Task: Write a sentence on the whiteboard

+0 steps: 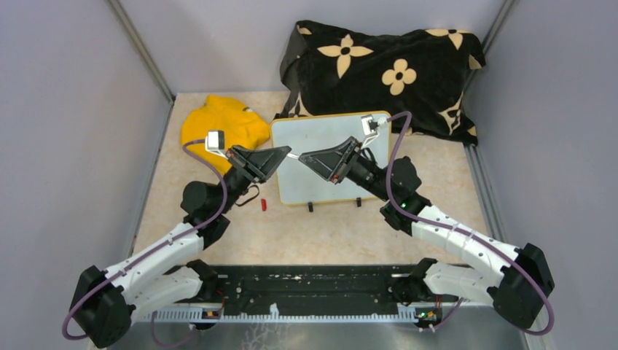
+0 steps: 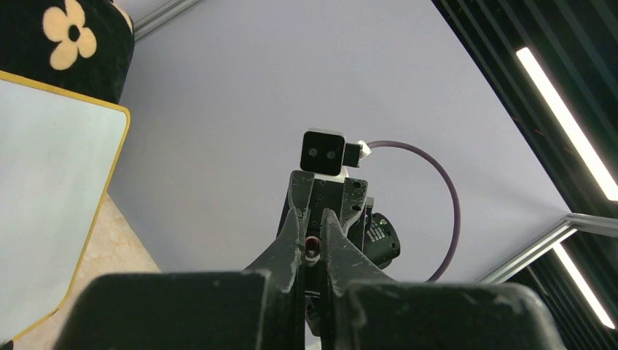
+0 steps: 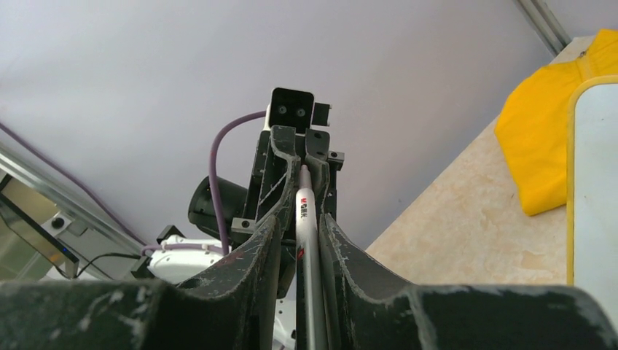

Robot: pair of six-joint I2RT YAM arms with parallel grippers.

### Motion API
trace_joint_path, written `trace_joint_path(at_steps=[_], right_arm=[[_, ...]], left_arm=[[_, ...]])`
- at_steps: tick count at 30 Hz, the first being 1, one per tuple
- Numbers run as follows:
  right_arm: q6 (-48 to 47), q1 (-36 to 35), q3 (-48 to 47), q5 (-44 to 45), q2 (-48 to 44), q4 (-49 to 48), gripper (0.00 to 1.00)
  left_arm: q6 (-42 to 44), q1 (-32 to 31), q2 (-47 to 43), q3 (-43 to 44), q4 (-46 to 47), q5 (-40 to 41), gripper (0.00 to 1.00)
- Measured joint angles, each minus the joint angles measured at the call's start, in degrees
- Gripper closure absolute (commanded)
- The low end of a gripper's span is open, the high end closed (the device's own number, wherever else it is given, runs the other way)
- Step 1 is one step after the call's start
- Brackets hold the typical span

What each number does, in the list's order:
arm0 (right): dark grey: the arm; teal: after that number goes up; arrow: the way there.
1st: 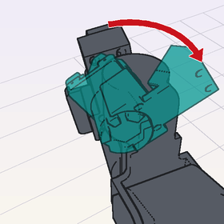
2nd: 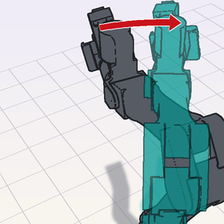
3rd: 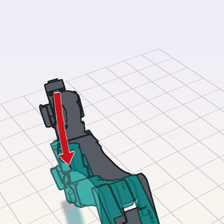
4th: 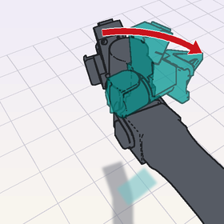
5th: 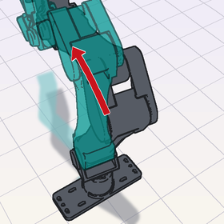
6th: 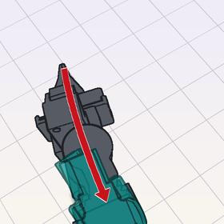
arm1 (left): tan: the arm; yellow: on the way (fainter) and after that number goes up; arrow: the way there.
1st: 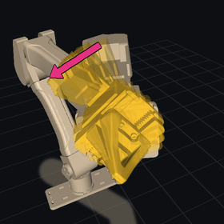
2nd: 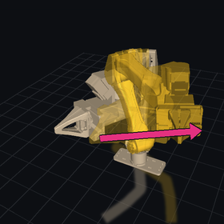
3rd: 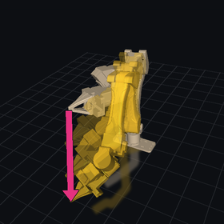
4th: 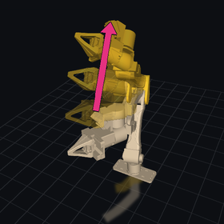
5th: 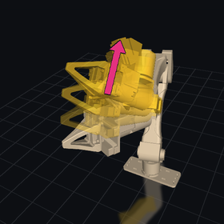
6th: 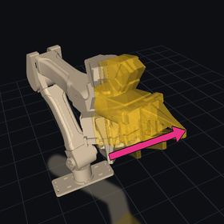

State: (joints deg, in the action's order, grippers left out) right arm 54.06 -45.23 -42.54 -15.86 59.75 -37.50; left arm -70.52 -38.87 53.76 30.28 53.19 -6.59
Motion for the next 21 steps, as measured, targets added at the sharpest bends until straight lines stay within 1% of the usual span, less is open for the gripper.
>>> trace_joint_path(at_steps=[6, 13, 15, 18, 21], right_arm=[[0.1, 0.0, 0.0, 1.3, 0.0, 0.4, 0.75], [0.2, 0.0, 0.0, 1.2, 0.2, 0.6, 0.74], [0.2, 0.0, 0.0, 1.2, 0.5, 0.6, 0.77], [0.3, 0.0, 0.0, 1.1, 0.8, 0.7, 0.85], [0.6, 0.0, 0.0, 1.0, 0.8, 0.6, 0.88]], left_arm=[[0.0, -0.3, 0.0, 0.0, -0.6, 0.8, 1.0], [0.0, -0.6, 0.0, -0.3, -0.7, 1.9, 1.0], [0.0, -0.7, 0.0, -0.3, -0.7, 2.2, 1.0], [0.0, -0.7, 0.0, -0.3, -0.7, 2.6, 1.0], [0.0, -0.8, 0.0, -0.3, -0.7, 2.8, 1.0]])
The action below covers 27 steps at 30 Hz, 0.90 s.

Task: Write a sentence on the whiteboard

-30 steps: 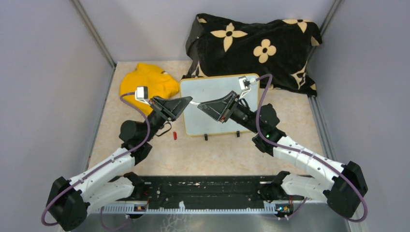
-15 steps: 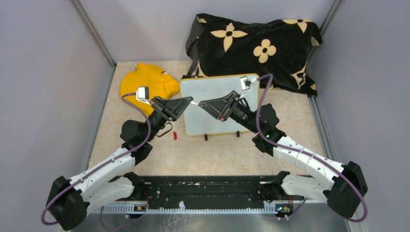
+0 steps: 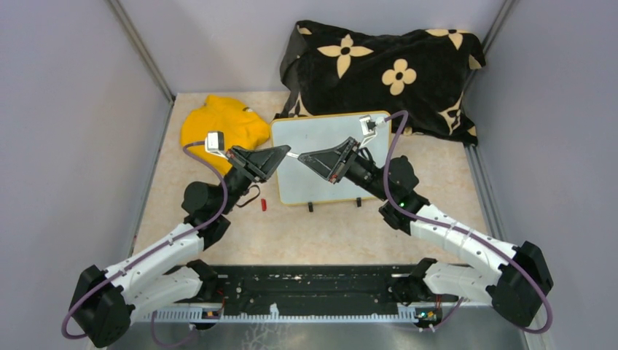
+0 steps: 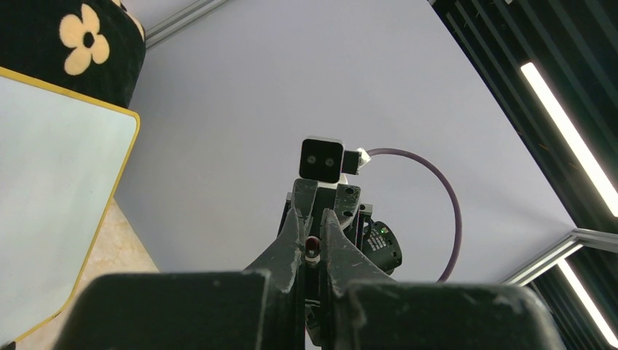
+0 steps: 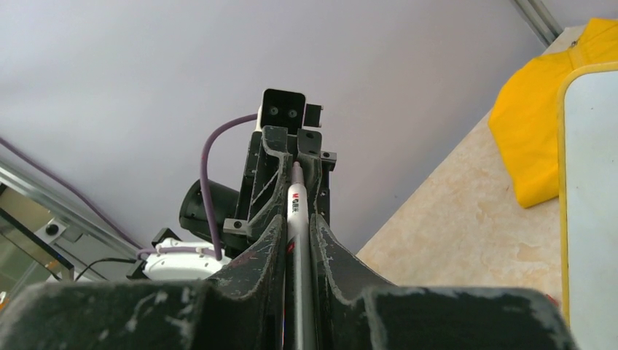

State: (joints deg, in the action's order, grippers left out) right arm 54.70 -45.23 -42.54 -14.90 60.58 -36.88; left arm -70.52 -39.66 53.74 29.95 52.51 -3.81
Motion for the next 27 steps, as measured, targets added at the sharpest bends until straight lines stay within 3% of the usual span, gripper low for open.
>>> trace_joint_path(at_steps=[8, 13, 18, 22, 27], right_arm=[[0.0, 0.0, 0.0, 0.0, 0.0, -0.2, 0.96], [0.1, 0.0, 0.0, 0.1, 0.0, -0.4, 0.78], [0.6, 0.0, 0.0, 0.2, 0.0, -0.4, 0.75], [0.7, 0.0, 0.0, 0.2, 0.0, -0.6, 0.83], [0.9, 0.0, 0.0, 0.2, 0.3, -0.8, 1.0]], left_arm=[[-0.2, 0.0, -0.1, 0.0, 0.0, 0.0, 1.0], [-0.4, -0.1, -0.1, -0.3, 0.4, 0.2, 1.0], [-0.4, -0.3, -0.1, -0.7, 0.5, 0.7, 1.0], [-0.4, -0.4, -0.1, -0.7, 0.6, 0.8, 1.0], [-0.5, -0.5, -0.1, -0.7, 1.1, 0.9, 1.0]])
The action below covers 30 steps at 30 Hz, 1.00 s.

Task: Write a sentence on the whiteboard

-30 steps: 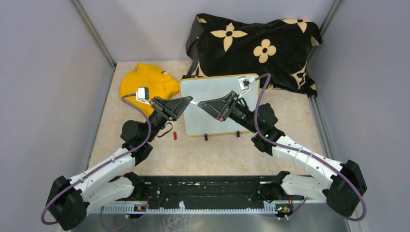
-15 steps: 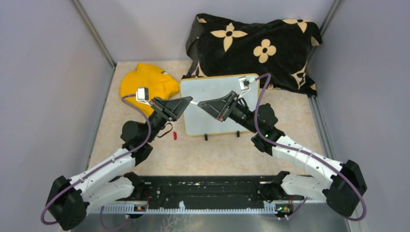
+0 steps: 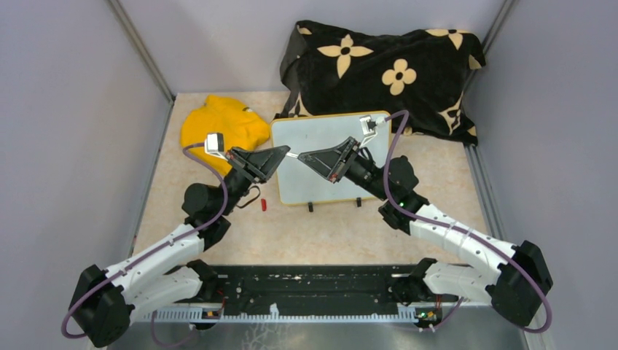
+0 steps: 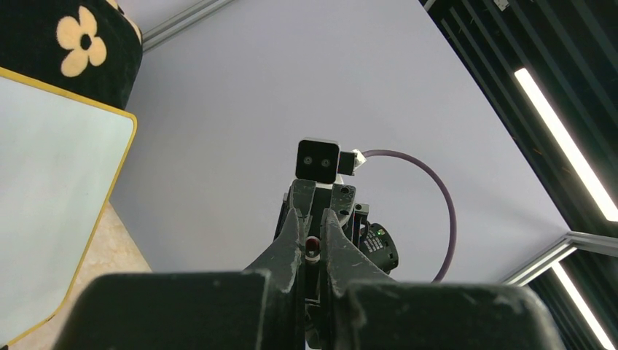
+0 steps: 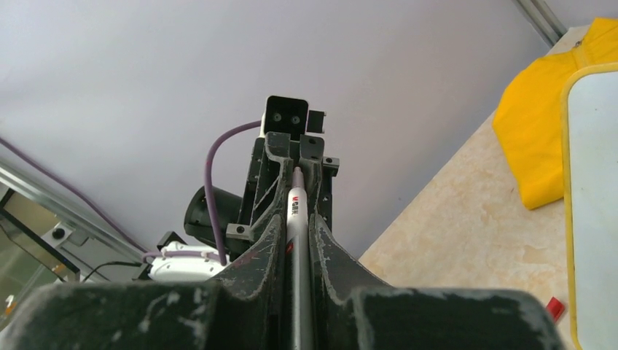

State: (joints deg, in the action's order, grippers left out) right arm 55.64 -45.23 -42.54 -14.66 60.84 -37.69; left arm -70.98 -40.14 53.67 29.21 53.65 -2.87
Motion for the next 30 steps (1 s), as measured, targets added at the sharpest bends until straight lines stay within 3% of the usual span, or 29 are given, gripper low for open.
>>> trace_joint_path(at_steps=[5, 6, 10, 12, 15, 19, 22, 26, 30], right_arm=[[0.0, 0.0, 0.0, 0.0, 0.0, 0.0, 1.0], [0.0, 0.0, 0.0, 0.0, 0.0, 0.0, 1.0], [-0.5, 0.0, 0.1, 0.1, -0.1, 0.5, 1.0], [-1.3, 0.0, 0.1, 0.6, -0.6, 1.1, 1.0], [-4.5, 0.0, 0.1, 2.4, -3.6, 5.2, 1.0], [-11.1, 0.0, 0.0, 6.0, -9.4, 14.4, 1.0], [-17.5, 0.0, -0.6, 10.6, -14.0, 24.1, 1.0], [-26.0, -0.5, -2.8, 18.1, -17.4, 36.3, 1.0], [-33.3, -2.2, -5.1, 24.3, -17.5, 44.6, 1.0]], left_arm=[[0.0, 0.0, 0.0, -0.2, 0.3, 0.0, 1.0], [0.0, 0.0, 0.0, -0.3, 0.3, 0.1, 0.94], [0.5, 0.0, -0.3, -0.9, 0.2, 0.2, 0.46], [1.0, 0.0, -1.1, -1.7, -1.4, 0.4, 0.32], [2.5, 0.0, -4.1, -3.6, -5.4, 2.4, 0.18], [8.2, 0.0, -11.8, -5.2, -13.7, 6.9, 0.13], [18.9, 0.0, -17.2, -2.7, -24.2, 10.0, 0.11], [35.9, 0.0, -17.4, 6.0, -38.9, 13.6, 0.1], [48.2, 0.0, -14.6, 11.1, -47.2, 15.8, 0.09]])
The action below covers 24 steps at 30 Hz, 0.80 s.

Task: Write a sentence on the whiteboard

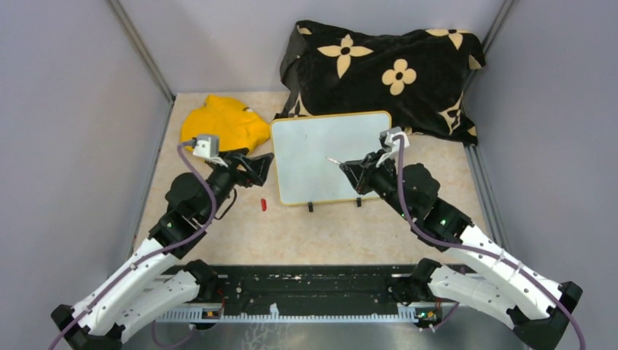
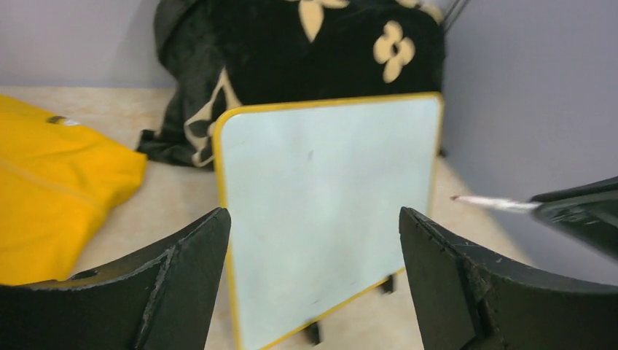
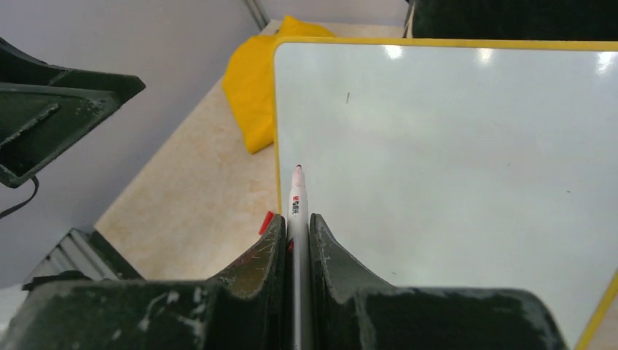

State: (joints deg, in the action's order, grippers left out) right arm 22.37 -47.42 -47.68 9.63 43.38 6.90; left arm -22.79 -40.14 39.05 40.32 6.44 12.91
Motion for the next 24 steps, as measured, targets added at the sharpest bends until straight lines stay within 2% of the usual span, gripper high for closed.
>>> trace_joint_path(at_steps=[2, 3, 7, 12, 16, 19, 24], right_arm=[[-3.3, -1.5, -1.1, 2.7, 0.7, 2.9, 1.0], [-4.5, -2.2, -1.6, 3.7, 1.1, 3.7, 1.0], [-9.3, -6.2, -3.7, 8.8, 4.0, 5.9, 1.0], [-14.0, -12.3, -6.6, 17.7, 9.5, 7.5, 1.0], [-15.3, -13.2, -8.3, 21.9, 13.6, 7.8, 1.0], [-15.3, -13.2, -8.7, 23.2, 15.3, 8.0, 1.0], [-14.8, -13.2, -9.4, 22.9, 16.8, 8.6, 1.0]], left_arm=[[5.6, 0.0, 1.9, 1.1, -3.1, 0.8, 0.07], [7.8, 0.0, 2.9, 1.4, -4.3, 0.9, 0.02], [13.4, 0.0, 6.9, 2.4, -8.3, 2.3, 0.01], [13.6, 0.0, 8.9, 3.1, -9.5, 5.7, 0.01], [12.3, 0.0, 8.4, 2.3, -7.1, 7.6, 0.01], [14.0, 0.0, 7.4, -0.4, -4.0, 8.2, 0.01], [13.9, 0.7, 9.9, -0.8, -4.1, 12.2, 0.01]])
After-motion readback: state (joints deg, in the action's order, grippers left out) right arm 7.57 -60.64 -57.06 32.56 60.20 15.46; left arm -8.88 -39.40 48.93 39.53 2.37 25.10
